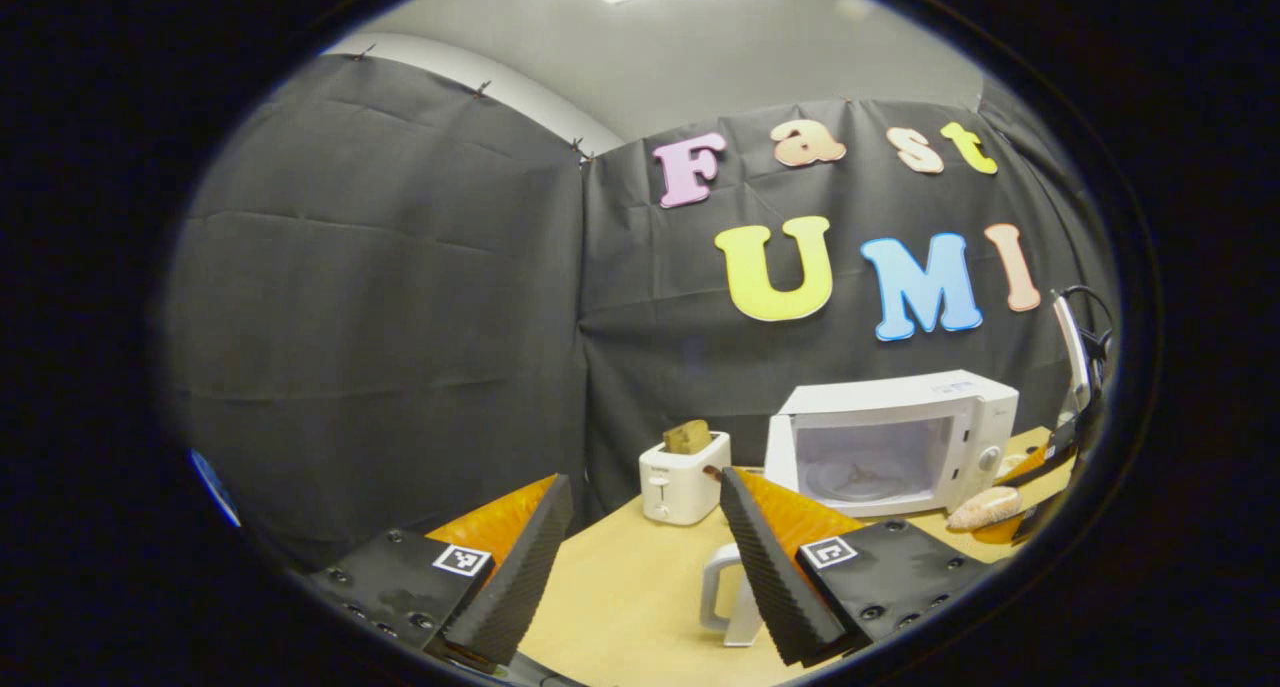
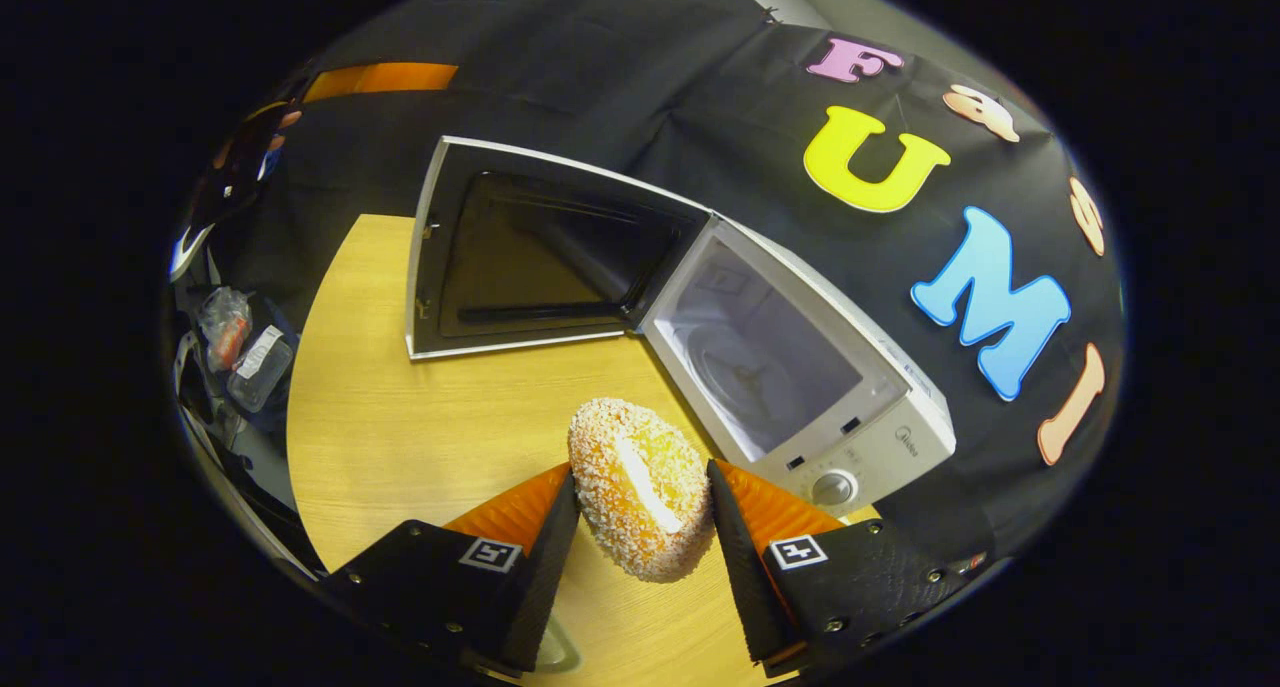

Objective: Open the microwave oven with the left hand, put the food in, and close the microwave oven.

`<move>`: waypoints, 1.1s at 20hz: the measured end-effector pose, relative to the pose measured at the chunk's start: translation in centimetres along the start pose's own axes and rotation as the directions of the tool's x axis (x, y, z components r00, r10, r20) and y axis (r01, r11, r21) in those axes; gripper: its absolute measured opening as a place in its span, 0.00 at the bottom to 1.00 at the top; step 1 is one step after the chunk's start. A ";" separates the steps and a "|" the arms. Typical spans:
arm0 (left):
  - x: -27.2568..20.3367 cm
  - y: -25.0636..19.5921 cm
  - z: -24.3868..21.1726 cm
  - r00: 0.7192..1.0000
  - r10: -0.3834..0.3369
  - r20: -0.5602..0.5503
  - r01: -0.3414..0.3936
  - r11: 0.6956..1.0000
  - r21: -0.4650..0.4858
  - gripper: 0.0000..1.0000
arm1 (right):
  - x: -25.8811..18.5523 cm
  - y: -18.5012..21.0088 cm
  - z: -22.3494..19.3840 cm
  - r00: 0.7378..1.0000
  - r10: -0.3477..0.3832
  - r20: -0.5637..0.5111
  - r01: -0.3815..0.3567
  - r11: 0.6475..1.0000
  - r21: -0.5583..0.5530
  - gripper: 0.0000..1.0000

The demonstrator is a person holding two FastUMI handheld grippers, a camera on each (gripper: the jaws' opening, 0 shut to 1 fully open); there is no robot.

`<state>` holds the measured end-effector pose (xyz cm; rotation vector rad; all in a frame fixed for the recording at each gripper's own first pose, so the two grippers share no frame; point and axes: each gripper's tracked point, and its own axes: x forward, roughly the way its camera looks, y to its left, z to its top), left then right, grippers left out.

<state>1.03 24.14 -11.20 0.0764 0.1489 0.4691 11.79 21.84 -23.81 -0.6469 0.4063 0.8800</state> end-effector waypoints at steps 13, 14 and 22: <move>4.8 9.9 -2.8 0.993 0.113 -0.046 -0.113 0.994 -0.005 1.00 | 10.5 -5.5 6.1 0.992 -0.124 0.026 0.125 0.991 -0.038 0.75; 5.0 10.3 -3.3 0.992 0.119 -0.053 -0.119 0.993 -0.002 1.00 | 11.5 -6.0 6.0 0.991 -0.133 0.020 0.134 0.990 -0.043 0.75; 4.6 14.0 -6.2 0.977 0.166 -0.133 -0.162 0.986 0.042 1.00 | 19.1 -9.0 3.7 0.968 -0.252 -0.002 0.250 0.962 -0.113 0.75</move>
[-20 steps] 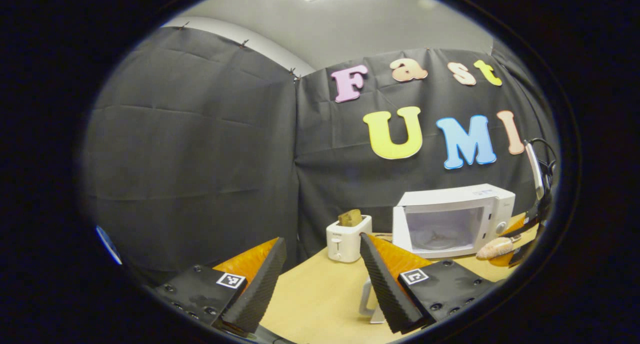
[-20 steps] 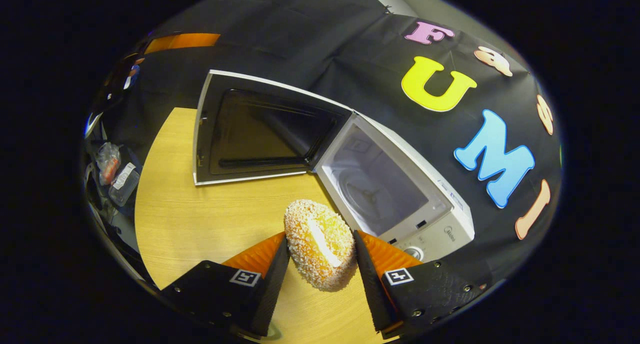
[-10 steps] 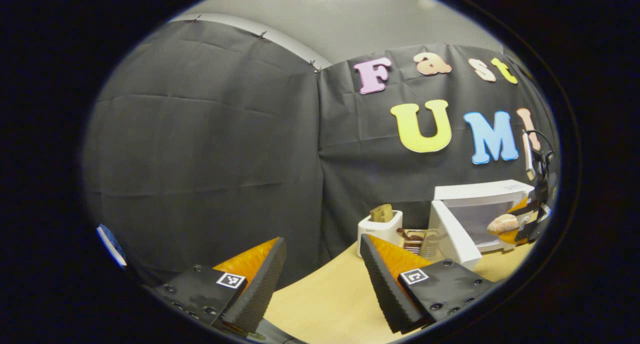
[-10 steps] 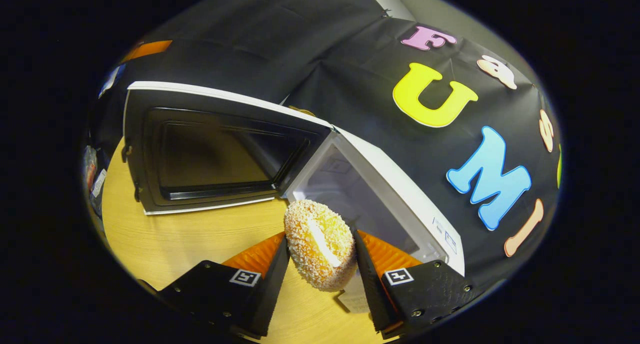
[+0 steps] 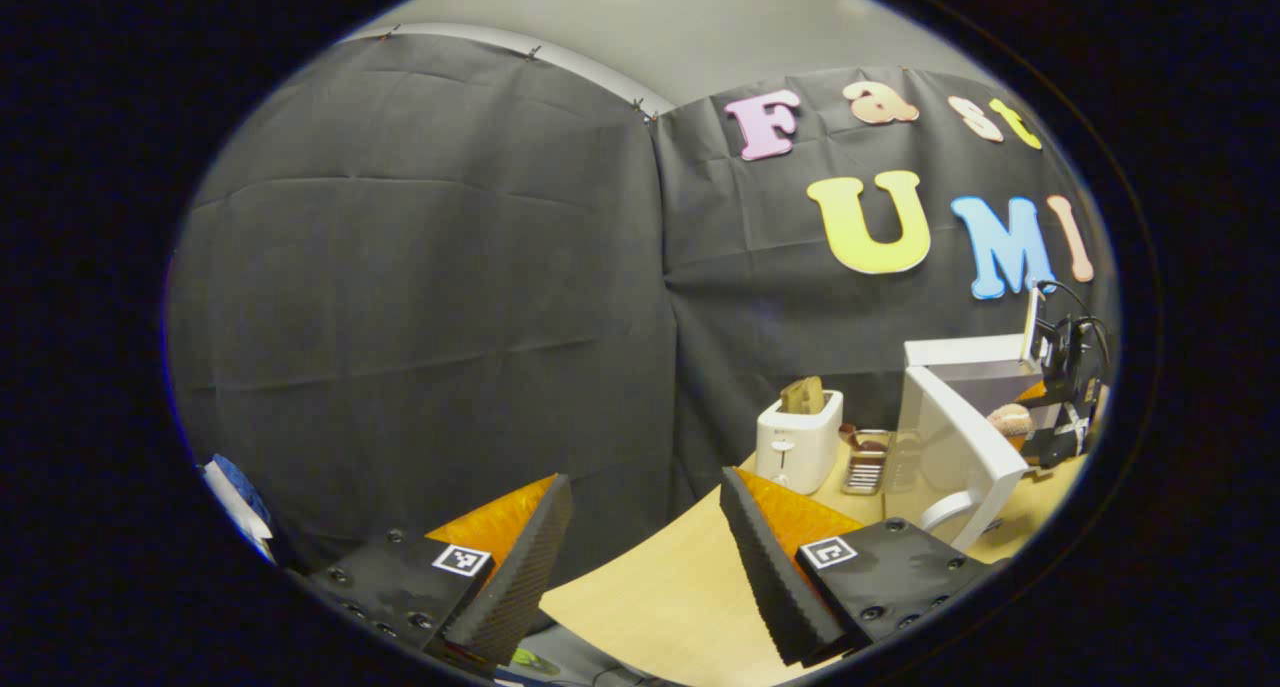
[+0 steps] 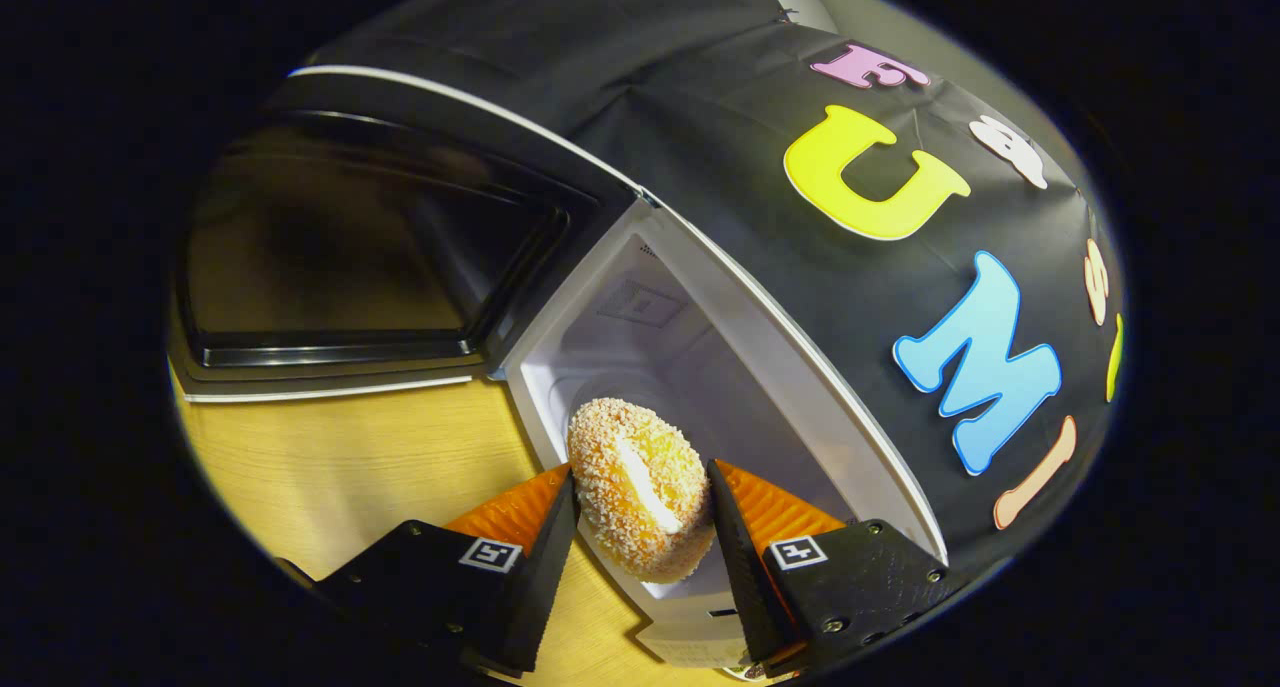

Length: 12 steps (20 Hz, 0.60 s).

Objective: Open the microwave oven with the left hand, put the food in, and close the microwave oven.

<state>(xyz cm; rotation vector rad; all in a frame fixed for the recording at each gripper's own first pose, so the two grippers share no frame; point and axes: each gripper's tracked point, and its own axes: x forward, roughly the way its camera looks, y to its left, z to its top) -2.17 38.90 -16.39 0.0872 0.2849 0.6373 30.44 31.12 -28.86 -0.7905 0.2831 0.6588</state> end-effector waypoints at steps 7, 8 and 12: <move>1.4 -0.6 -3.2 0.996 -0.034 -0.087 0.036 0.999 0.018 0.97 | 5.3 0.1 -1.5 0.997 -0.076 -0.029 0.075 0.997 -0.023 0.75; 1.6 -1.2 -3.0 0.995 -0.050 -0.081 0.052 0.998 0.020 0.97 | 5.8 0.0 -1.6 0.995 -0.090 -0.032 0.089 0.996 -0.021 0.76; 2.7 -3.2 -2.3 0.993 -0.103 -0.056 0.104 0.994 0.024 1.00 | 6.1 0.1 -2.0 0.993 -0.108 -0.046 0.107 0.994 -0.033 0.82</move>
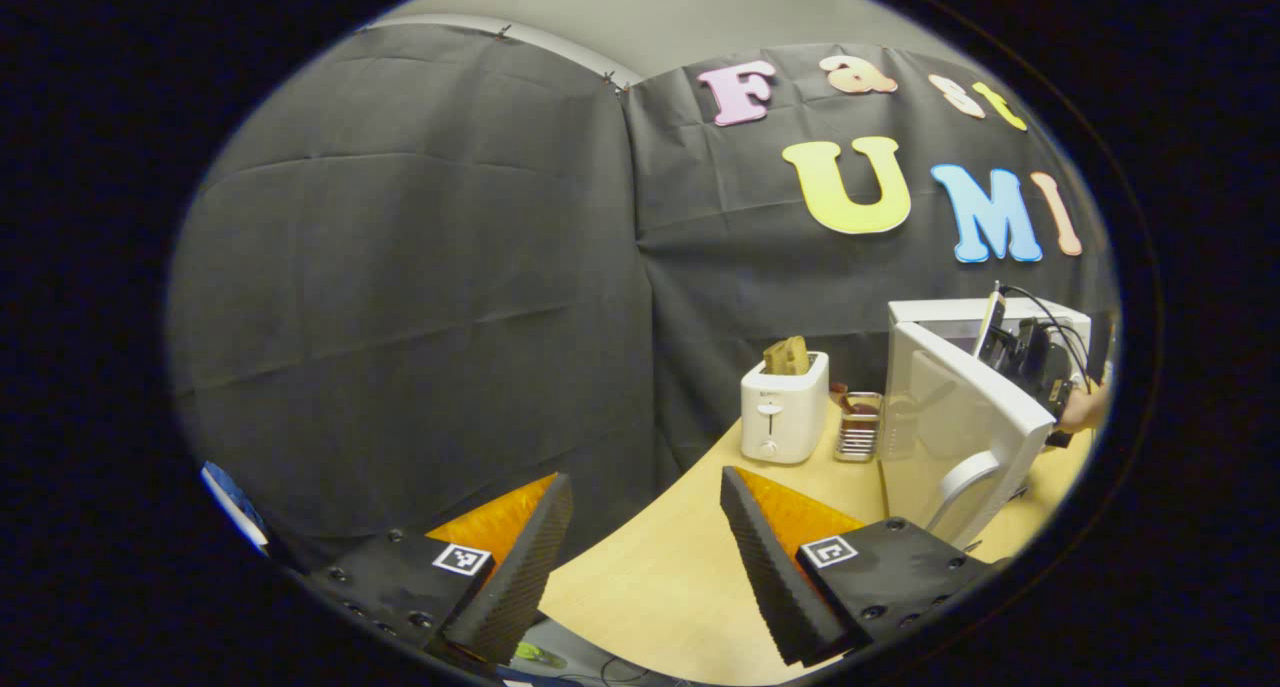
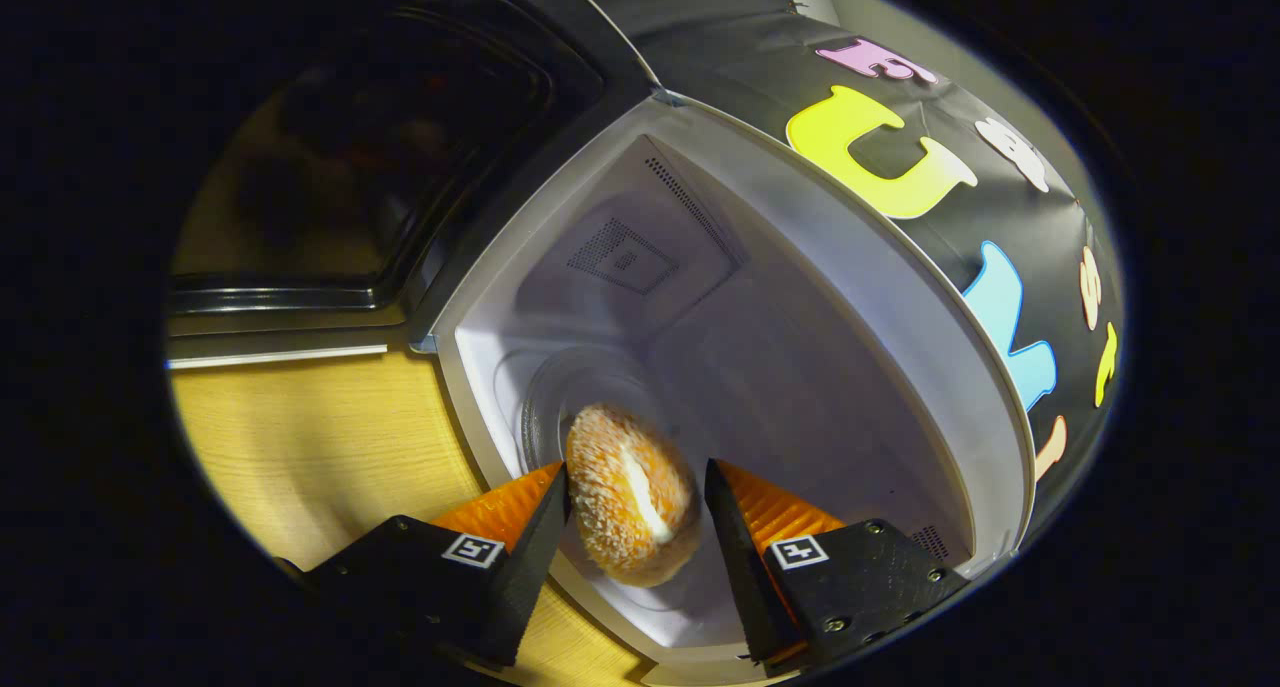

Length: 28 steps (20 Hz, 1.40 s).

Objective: Open the microwave oven with the left hand, put the food in, and close the microwave oven.

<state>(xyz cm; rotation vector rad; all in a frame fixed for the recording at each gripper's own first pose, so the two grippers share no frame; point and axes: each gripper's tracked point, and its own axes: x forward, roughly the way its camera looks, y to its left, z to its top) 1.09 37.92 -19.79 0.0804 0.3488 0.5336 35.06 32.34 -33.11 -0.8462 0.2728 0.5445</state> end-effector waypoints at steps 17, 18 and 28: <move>2.8 -10.5 -4.7 0.976 -0.211 -0.055 0.209 0.977 -0.036 1.00 | -14.3 -4.6 5.8 0.989 -0.023 0.145 -0.036 0.920 0.391 0.97; 3.1 -11.1 -5.1 0.974 -0.218 -0.066 0.216 0.976 -0.034 0.93 | -15.5 -5.4 6.1 0.987 -0.036 0.155 -0.034 0.906 0.423 0.97; 0.7 -17.5 -4.3 0.942 -0.330 -0.068 0.327 0.944 -0.049 0.12 | -23.9 -9.8 4.4 0.979 -0.097 0.180 -0.016 0.841 0.540 0.97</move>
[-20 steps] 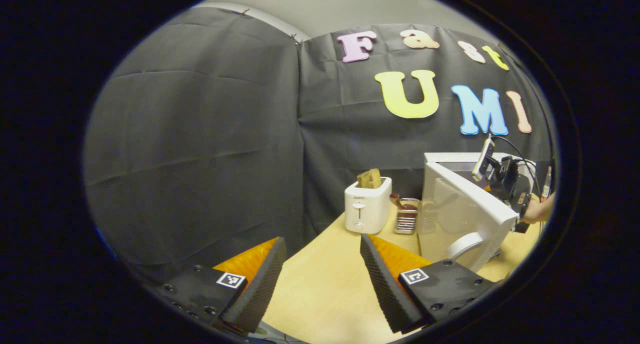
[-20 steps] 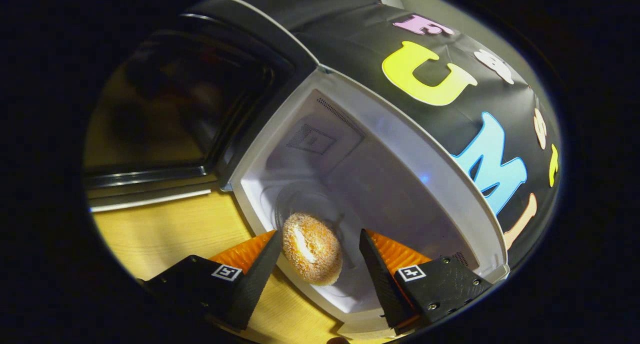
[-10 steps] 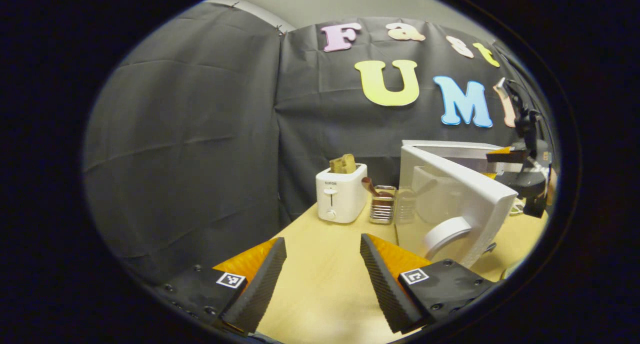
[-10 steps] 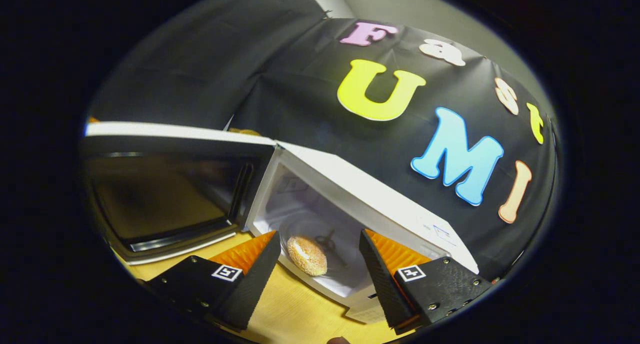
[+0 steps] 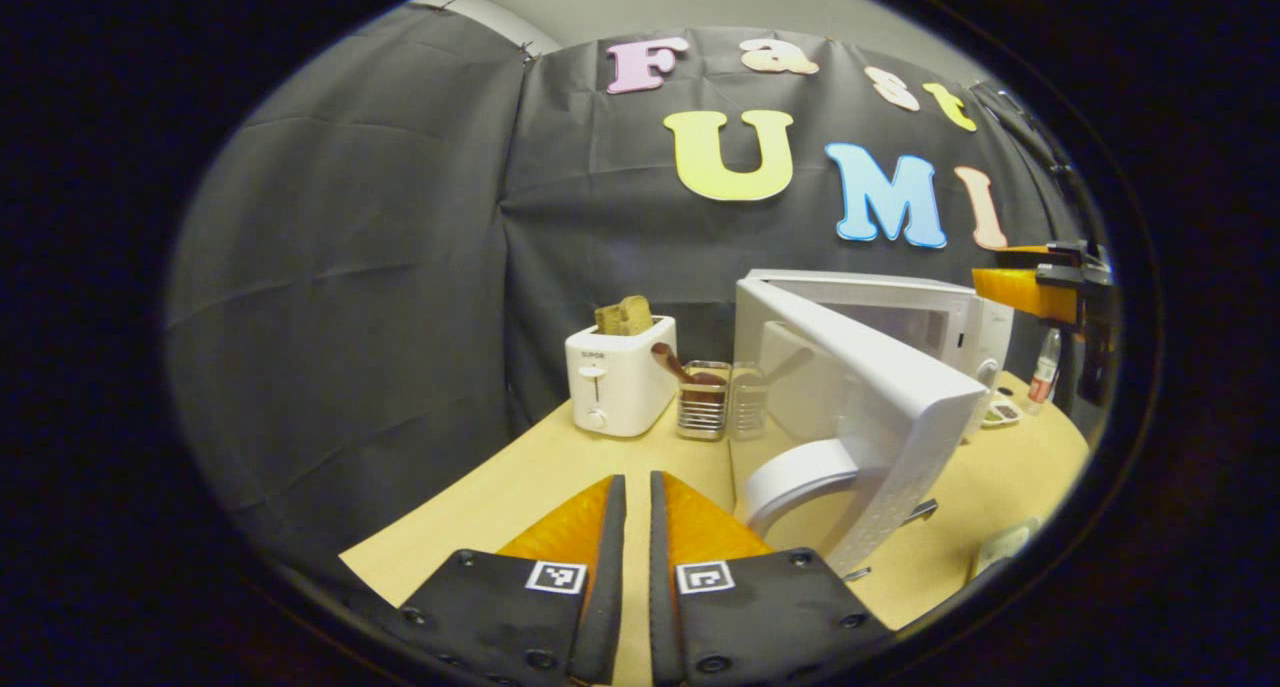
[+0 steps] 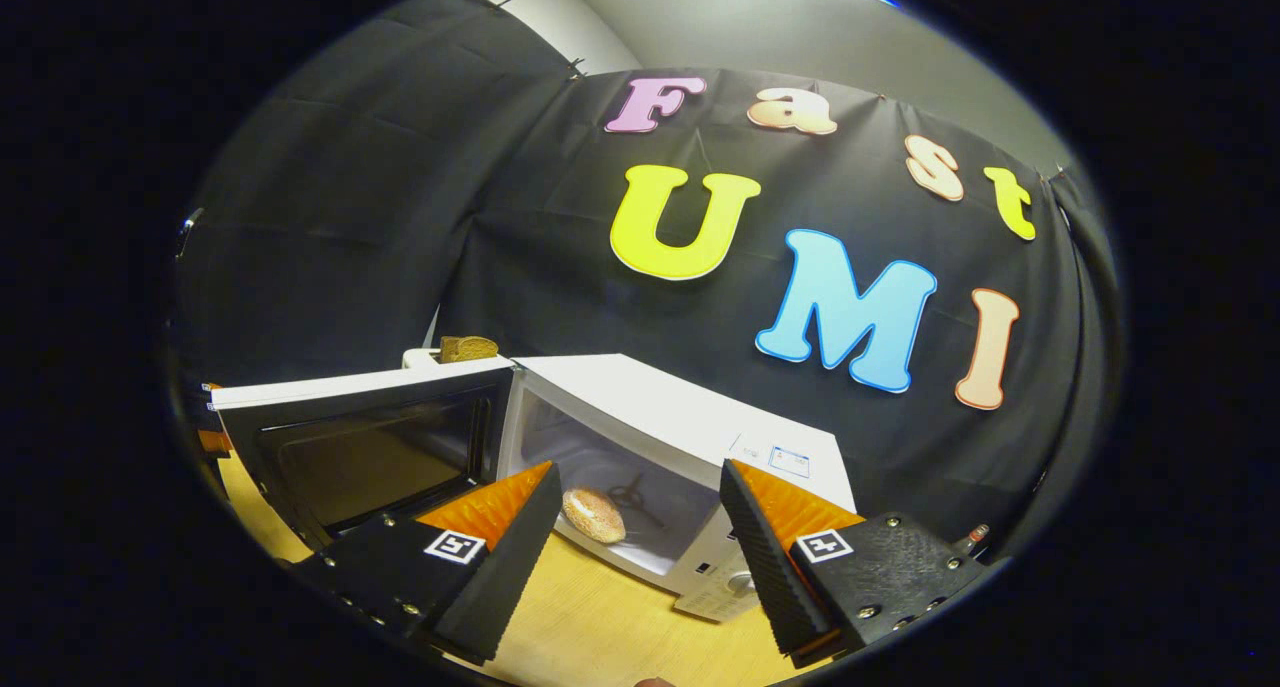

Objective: Open the microwave oven with the left hand, put the food in, and close the microwave oven.

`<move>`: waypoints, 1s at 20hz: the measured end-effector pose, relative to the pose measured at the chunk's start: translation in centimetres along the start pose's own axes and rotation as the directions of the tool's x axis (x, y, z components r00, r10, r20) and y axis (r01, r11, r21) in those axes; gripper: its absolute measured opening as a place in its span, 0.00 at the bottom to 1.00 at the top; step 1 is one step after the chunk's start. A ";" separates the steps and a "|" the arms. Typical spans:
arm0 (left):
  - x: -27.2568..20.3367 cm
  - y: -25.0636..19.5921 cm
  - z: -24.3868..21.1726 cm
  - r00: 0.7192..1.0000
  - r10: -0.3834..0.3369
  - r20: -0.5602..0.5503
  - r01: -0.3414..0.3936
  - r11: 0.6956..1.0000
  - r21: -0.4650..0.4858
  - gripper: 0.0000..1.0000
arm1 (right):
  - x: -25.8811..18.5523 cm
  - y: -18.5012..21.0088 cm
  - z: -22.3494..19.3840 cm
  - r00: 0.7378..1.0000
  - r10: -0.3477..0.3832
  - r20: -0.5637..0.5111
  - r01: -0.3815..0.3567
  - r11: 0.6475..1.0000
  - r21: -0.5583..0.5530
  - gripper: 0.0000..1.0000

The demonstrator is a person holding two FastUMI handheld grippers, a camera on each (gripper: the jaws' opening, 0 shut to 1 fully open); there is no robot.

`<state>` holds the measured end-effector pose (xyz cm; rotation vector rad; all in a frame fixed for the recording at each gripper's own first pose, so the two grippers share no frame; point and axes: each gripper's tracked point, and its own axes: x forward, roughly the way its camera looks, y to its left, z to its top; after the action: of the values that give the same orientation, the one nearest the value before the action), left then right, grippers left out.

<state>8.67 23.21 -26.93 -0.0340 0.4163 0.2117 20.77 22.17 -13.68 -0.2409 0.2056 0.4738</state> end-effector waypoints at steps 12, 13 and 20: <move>-1.0 -10.6 2.3 0.975 -0.222 0.033 0.217 0.971 0.101 0.07 | -5.6 -2.5 -1.2 0.999 -0.049 -0.025 0.049 0.999 0.015 0.97; -0.9 -11.7 2.5 0.969 -0.245 0.034 0.241 0.965 0.108 0.07 | -6.1 -2.9 -1.3 0.998 -0.058 -0.029 0.059 0.998 0.015 0.97; -0.6 -19.3 4.2 0.912 -0.406 0.052 0.396 0.908 0.135 0.07 | -10.2 -6.3 -3.0 0.986 -0.154 -0.069 0.156 0.988 0.021 0.97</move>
<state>13.88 4.56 -23.09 0.0095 0.3336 -0.2206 14.41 11.58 -12.83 -0.2454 0.2569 0.3086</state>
